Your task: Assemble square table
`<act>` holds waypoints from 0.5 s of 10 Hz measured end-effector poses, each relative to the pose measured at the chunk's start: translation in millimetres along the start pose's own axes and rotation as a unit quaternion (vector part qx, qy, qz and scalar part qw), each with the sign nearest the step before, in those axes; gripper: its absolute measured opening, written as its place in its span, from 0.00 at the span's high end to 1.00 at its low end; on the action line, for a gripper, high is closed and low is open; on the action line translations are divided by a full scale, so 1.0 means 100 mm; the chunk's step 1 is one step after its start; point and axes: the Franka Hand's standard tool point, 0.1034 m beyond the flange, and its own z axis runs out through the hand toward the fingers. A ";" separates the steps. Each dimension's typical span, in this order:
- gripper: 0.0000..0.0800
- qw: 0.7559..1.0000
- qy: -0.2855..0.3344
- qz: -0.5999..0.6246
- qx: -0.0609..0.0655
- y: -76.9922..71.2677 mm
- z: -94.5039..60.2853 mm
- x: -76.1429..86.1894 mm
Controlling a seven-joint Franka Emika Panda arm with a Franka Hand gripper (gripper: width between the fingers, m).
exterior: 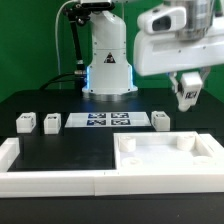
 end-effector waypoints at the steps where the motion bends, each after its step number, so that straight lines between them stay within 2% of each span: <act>1: 0.64 0.999 0.035 -0.002 0.000 0.00 -0.05 0.12; 2: 0.64 0.999 0.051 -0.003 -0.001 0.00 -0.10 0.18; 3: 0.64 0.995 0.096 -0.003 -0.001 0.00 -0.12 0.24; 5: 0.64 0.987 0.163 -0.006 -0.003 0.02 -0.11 0.25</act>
Offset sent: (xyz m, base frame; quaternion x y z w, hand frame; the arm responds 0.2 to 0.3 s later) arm 0.0000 0.0000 0.0000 0.0000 0.1296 0.0000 0.9916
